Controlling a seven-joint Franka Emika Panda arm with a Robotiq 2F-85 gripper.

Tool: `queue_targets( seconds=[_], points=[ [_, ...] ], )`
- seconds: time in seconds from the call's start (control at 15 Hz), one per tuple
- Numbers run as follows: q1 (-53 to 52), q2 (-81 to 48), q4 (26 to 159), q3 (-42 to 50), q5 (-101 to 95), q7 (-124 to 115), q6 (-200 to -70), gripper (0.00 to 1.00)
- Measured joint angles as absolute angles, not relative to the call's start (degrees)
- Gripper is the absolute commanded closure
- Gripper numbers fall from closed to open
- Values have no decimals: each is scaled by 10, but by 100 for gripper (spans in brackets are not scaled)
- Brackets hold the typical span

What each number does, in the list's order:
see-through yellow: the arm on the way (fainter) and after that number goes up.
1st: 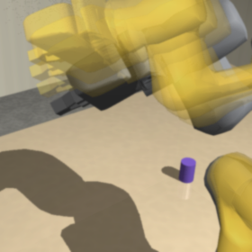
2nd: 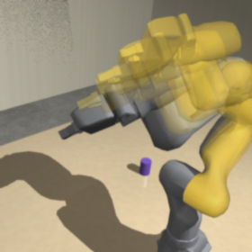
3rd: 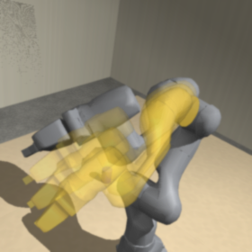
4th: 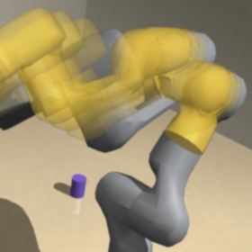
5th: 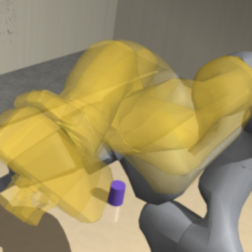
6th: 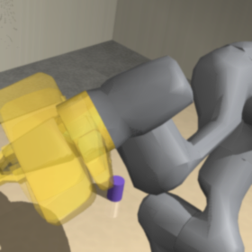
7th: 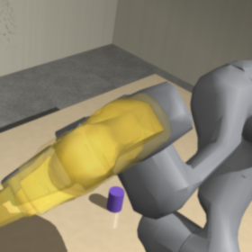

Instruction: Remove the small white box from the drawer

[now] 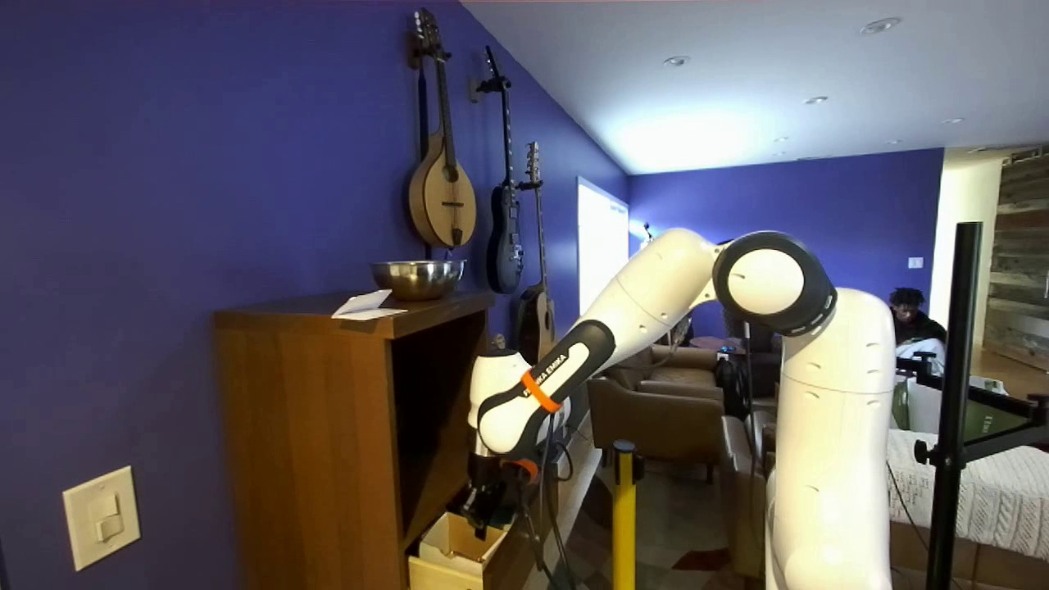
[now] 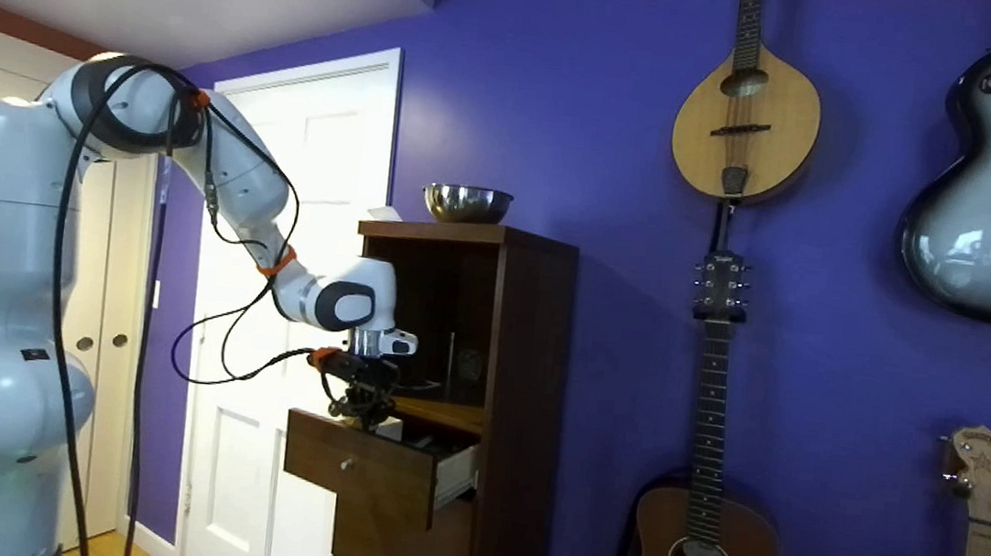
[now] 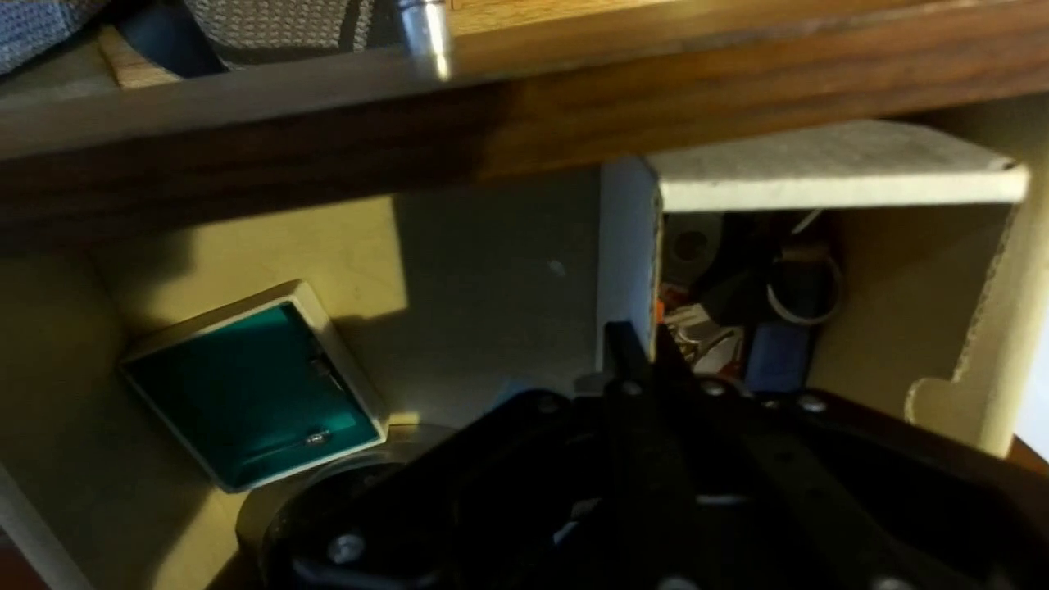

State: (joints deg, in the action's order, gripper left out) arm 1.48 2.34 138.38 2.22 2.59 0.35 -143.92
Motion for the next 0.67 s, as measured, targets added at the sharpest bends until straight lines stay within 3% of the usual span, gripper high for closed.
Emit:
queue_targets(
  seconds=[0.67],
  points=[
    [21,34,1394,40,63,118,-1438,99]
  ],
)
